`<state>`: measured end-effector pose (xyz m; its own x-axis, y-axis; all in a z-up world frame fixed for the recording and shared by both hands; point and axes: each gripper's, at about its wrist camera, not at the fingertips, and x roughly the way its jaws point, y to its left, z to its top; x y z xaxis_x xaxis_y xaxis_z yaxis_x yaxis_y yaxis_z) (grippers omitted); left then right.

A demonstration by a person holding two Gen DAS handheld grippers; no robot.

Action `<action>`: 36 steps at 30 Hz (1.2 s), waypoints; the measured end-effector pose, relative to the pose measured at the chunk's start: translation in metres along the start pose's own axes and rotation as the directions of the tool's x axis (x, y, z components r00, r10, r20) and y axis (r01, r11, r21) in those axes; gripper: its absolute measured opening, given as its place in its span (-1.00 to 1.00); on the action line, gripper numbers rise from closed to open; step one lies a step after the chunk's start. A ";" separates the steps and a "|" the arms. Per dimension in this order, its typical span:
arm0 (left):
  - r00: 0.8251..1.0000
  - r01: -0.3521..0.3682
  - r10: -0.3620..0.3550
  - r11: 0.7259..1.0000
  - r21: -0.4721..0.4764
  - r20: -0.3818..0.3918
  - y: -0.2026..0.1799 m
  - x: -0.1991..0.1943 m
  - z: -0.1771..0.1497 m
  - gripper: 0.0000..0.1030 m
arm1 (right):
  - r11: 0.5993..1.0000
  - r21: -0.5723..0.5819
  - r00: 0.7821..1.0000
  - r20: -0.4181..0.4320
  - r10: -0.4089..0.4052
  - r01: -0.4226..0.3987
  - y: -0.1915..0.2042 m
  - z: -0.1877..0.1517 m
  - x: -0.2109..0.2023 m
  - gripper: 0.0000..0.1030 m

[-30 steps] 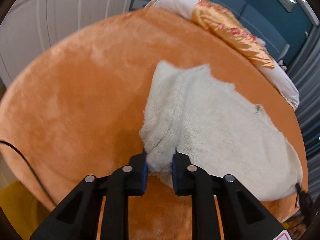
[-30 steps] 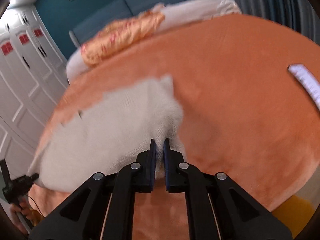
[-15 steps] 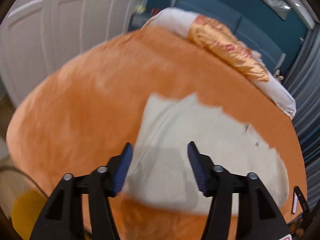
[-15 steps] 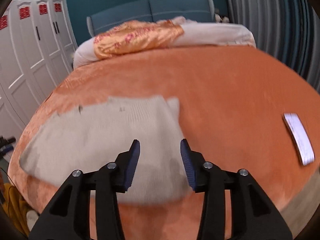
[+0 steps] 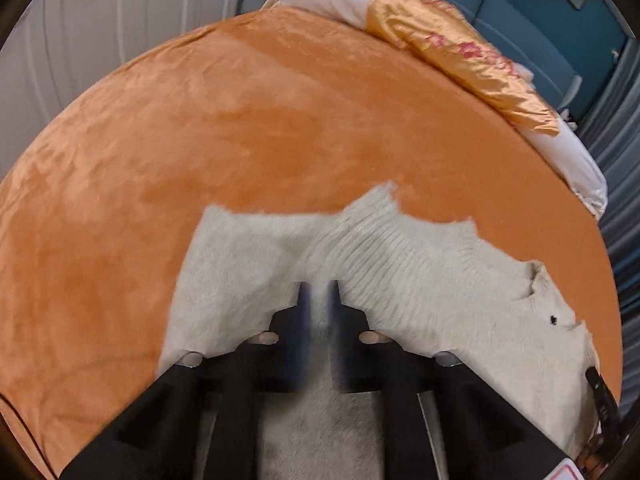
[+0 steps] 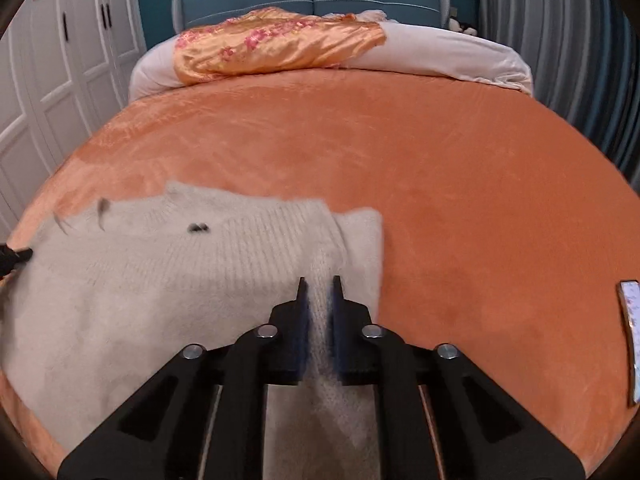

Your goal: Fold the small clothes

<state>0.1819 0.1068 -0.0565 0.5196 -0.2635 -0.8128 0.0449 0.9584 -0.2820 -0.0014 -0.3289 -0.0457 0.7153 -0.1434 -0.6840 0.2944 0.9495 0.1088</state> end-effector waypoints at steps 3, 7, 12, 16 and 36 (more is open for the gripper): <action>0.992 0.023 -0.023 1.000 0.005 0.121 -0.007 -0.034 0.011 -0.92 | 0.998 0.038 0.984 0.171 0.047 -0.055 0.001 0.021 -0.041 -0.90; 0.968 0.037 -0.034 0.999 -0.008 0.249 -0.012 -0.070 0.027 -0.92 | 0.995 0.085 0.951 0.307 0.033 -0.062 -0.006 0.038 -0.074 -0.90; 0.990 -0.131 0.131 0.991 0.004 0.045 0.010 0.018 0.010 -0.88 | 0.996 0.069 0.997 -0.050 -0.060 0.064 -0.024 0.002 0.028 -0.89; 0.984 -0.144 0.141 0.989 0.018 0.108 0.002 0.002 0.003 -0.71 | 0.997 0.029 0.996 0.049 -0.073 0.071 -0.008 0.006 -0.009 -0.80; 0.999 -0.032 0.040 0.968 0.248 -0.026 -0.056 -0.062 -0.145 -0.60 | 0.962 -0.248 0.993 -0.069 0.096 -0.110 0.117 -0.113 -0.089 -0.83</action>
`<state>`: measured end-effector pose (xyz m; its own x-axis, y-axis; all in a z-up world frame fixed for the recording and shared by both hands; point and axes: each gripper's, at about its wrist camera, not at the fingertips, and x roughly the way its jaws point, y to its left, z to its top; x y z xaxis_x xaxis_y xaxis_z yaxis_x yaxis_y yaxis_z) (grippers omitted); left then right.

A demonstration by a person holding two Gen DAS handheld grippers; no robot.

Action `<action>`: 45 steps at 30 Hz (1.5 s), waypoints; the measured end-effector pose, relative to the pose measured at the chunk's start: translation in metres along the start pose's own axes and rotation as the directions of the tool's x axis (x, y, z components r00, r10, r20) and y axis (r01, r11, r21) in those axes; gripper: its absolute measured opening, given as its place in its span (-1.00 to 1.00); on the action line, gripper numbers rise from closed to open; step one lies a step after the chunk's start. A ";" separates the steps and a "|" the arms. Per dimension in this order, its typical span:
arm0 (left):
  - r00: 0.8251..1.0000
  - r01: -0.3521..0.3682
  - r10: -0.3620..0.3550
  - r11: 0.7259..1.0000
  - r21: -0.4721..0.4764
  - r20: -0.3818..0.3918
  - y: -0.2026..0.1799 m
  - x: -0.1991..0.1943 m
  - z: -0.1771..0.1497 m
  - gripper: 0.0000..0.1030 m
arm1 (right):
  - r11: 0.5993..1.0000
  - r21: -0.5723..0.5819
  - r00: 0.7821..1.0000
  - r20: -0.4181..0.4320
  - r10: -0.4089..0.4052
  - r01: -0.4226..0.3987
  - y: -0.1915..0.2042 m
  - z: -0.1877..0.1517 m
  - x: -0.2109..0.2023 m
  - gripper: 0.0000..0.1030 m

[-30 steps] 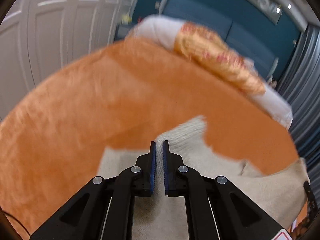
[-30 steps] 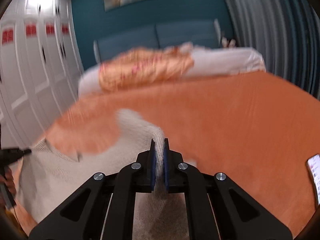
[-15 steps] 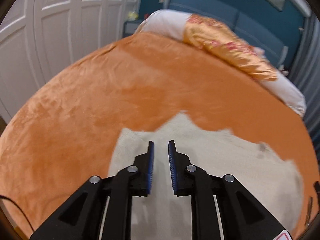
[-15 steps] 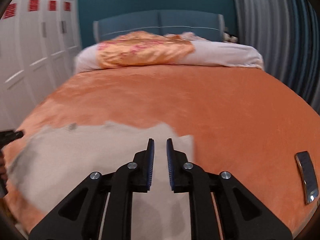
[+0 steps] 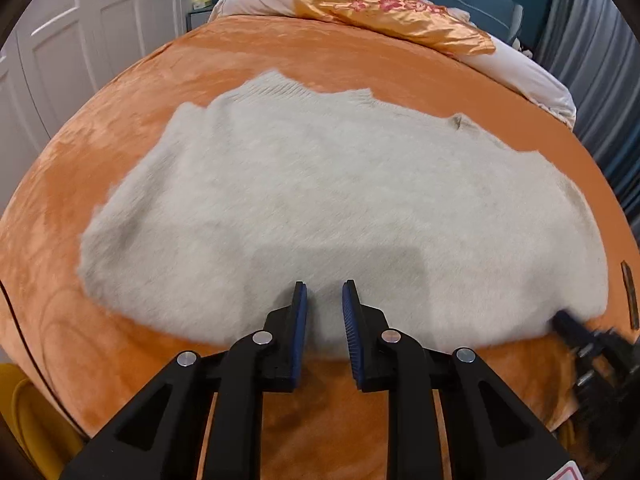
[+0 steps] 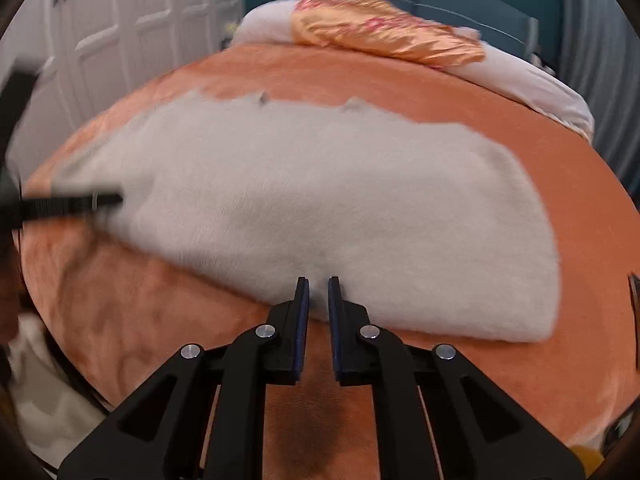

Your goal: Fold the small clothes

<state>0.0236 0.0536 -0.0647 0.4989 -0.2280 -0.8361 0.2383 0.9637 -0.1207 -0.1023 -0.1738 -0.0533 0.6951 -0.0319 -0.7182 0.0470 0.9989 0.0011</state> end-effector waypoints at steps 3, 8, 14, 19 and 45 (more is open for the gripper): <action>1.000 -0.017 0.017 1.000 0.008 0.006 0.003 -0.002 -0.004 -0.60 | 0.998 0.060 1.000 0.024 -0.014 0.013 -0.007 0.006 -0.007 -0.82; 0.999 -0.043 0.043 0.999 -0.004 0.009 -0.001 0.000 -0.005 -0.60 | 0.997 0.074 0.998 -0.047 -0.034 0.038 -0.007 0.000 0.008 -0.80; 0.999 -0.050 0.050 0.999 -0.015 0.009 -0.002 0.001 -0.006 -0.60 | 0.997 0.070 0.996 -0.080 -0.036 0.042 0.004 -0.002 0.021 -0.80; 1.000 -0.030 0.030 0.999 -0.036 0.004 0.002 -0.002 -0.004 -0.60 | 0.997 0.081 1.000 0.000 0.003 -0.003 0.022 0.016 -0.001 -0.76; 0.998 0.048 -0.056 0.857 -0.513 -0.001 0.138 -0.017 0.004 0.14 | 0.994 -0.022 0.992 -0.066 0.109 -0.111 0.105 0.030 0.050 -0.76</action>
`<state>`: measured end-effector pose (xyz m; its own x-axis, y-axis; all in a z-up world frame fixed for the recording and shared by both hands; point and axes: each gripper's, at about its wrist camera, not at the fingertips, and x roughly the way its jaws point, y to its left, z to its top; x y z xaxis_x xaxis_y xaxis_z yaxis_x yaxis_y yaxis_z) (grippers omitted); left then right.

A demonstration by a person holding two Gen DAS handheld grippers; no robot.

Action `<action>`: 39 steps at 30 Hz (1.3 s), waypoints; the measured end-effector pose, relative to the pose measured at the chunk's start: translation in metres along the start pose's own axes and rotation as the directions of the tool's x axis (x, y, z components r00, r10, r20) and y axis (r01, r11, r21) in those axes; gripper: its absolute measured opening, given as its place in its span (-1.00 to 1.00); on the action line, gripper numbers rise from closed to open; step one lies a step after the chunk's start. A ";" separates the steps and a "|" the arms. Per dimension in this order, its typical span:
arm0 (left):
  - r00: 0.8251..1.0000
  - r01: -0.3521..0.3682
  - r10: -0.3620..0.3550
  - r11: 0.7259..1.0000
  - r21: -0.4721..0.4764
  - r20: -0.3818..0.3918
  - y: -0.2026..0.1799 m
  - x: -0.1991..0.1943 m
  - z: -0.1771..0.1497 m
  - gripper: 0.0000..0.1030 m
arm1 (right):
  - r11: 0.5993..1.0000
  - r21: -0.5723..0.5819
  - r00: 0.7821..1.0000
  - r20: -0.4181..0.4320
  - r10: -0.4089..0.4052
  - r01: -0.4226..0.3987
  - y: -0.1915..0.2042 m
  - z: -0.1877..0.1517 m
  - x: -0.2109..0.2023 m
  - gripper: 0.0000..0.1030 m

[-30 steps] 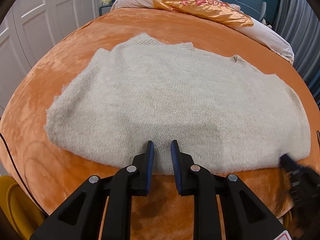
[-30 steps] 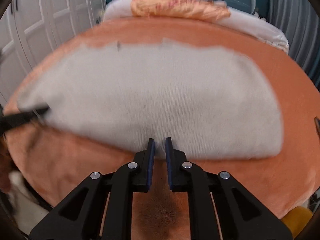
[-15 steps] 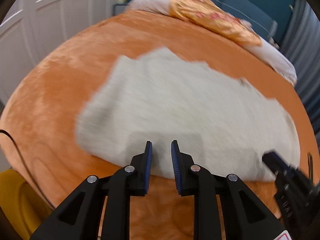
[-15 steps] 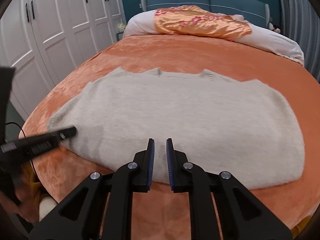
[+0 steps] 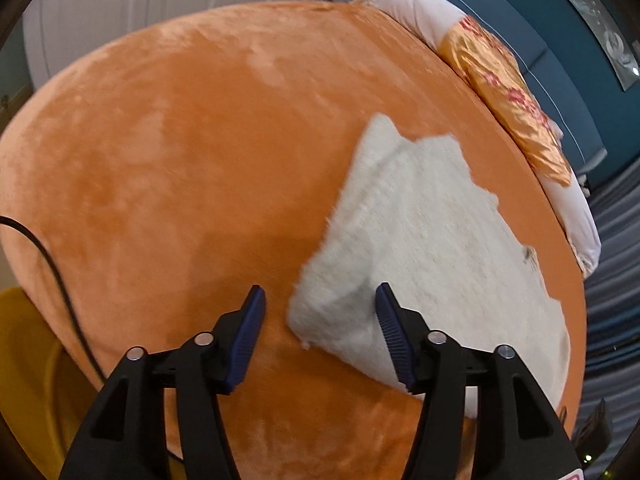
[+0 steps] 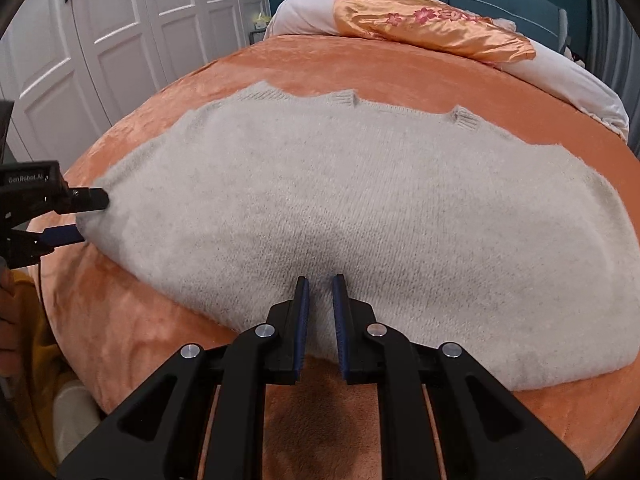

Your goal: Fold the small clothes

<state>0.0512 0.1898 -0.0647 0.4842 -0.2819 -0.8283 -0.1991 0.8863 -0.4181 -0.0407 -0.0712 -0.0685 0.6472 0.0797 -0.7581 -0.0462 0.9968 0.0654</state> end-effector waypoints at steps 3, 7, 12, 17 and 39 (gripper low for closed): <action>1.000 -0.026 0.026 0.999 0.019 -0.007 -0.006 0.011 -0.002 0.23 | 1.000 0.001 1.000 0.000 0.001 -0.001 -0.001 0.000 0.001 -0.76; 0.999 -0.049 0.049 0.998 0.046 0.016 -0.013 0.015 0.001 0.13 | 1.000 -0.014 1.000 0.015 0.002 -0.001 0.000 -0.001 -0.008 -0.76; 0.999 -0.025 0.023 0.997 0.070 0.036 -0.026 0.003 0.005 -0.52 | 0.999 0.022 0.999 0.036 0.040 -0.040 -0.009 -0.007 -0.031 -0.76; 0.994 0.013 -0.031 0.986 0.166 0.107 -0.065 -0.032 0.002 -0.62 | 0.998 0.040 0.997 0.056 0.047 -0.049 -0.025 -0.018 -0.060 -0.75; 0.952 0.285 -0.275 0.646 0.708 -0.133 -0.357 -0.006 -0.192 -0.73 | 0.915 0.399 0.995 0.099 0.022 -0.060 -0.152 -0.091 -0.175 -0.75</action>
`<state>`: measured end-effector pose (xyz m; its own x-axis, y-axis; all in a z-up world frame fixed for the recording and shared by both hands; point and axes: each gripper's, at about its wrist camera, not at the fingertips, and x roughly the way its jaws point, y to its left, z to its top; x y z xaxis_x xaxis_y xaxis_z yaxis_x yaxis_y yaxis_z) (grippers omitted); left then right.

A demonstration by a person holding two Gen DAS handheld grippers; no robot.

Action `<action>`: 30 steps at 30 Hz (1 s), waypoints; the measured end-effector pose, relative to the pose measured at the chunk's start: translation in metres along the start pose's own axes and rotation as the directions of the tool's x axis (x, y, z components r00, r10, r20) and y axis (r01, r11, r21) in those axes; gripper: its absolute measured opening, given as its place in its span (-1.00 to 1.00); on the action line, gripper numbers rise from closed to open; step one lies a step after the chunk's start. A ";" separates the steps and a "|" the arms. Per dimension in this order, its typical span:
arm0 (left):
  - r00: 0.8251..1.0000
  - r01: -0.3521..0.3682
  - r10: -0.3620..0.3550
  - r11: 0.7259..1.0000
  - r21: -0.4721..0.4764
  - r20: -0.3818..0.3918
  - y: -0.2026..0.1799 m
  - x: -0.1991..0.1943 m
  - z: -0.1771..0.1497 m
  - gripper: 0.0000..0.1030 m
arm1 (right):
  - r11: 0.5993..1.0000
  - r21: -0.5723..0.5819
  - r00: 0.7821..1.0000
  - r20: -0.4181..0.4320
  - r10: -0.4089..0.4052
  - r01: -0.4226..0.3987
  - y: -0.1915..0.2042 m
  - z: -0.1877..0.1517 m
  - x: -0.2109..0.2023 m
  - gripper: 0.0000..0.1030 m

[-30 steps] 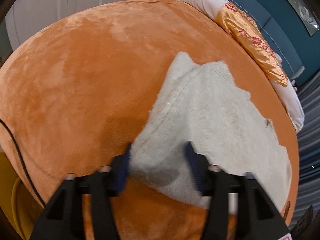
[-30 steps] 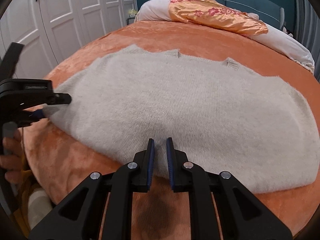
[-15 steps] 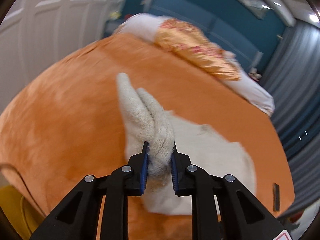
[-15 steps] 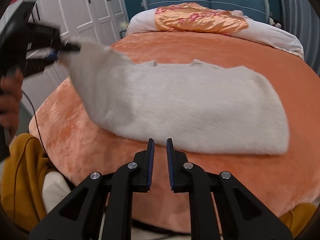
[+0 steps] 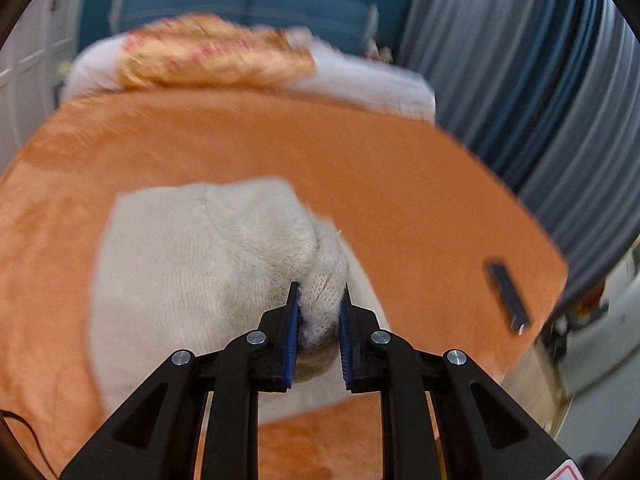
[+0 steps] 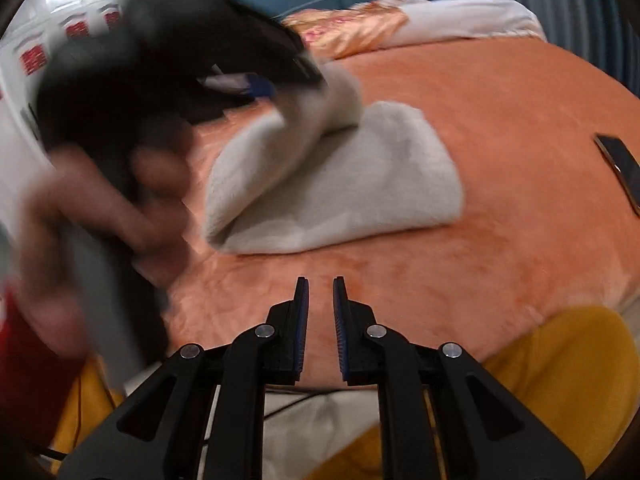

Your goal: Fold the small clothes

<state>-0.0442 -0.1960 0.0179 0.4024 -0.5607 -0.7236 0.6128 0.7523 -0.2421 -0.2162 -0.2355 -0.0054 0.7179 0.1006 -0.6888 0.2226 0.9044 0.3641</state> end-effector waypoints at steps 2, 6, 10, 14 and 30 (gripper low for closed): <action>0.994 -0.028 0.030 0.999 0.019 -0.105 -0.010 0.044 -0.020 -0.71 | 1.000 0.005 1.000 -0.013 -0.010 0.010 -0.008 -0.001 -0.003 -0.75; 0.992 -0.073 0.077 0.997 0.040 -0.105 -0.014 0.056 -0.037 -0.52 | 0.998 -0.023 0.998 -0.032 -0.051 0.050 -0.014 -0.002 -0.013 -0.71; 0.997 -0.062 0.063 0.998 0.027 -0.042 -0.004 0.010 -0.029 -0.12 | 0.996 -0.054 0.997 -0.009 -0.073 0.073 -0.016 0.005 -0.019 -0.30; 0.991 -0.121 0.123 0.992 -0.040 0.055 0.038 -0.043 -0.021 0.30 | 0.994 -0.058 0.995 0.031 -0.090 0.092 -0.024 0.019 -0.016 -0.14; 0.961 -0.276 0.266 0.944 -0.182 -0.076 0.130 -0.052 -0.071 0.32 | 0.998 -0.033 0.998 0.018 -0.056 0.057 -0.026 0.076 0.085 0.18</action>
<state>-0.0342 -0.0445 -0.0217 0.4979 -0.3124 -0.8090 0.3438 0.9275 -0.1466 -0.1107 -0.2819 -0.0261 0.7163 0.0418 -0.6965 0.2415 0.9216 0.3037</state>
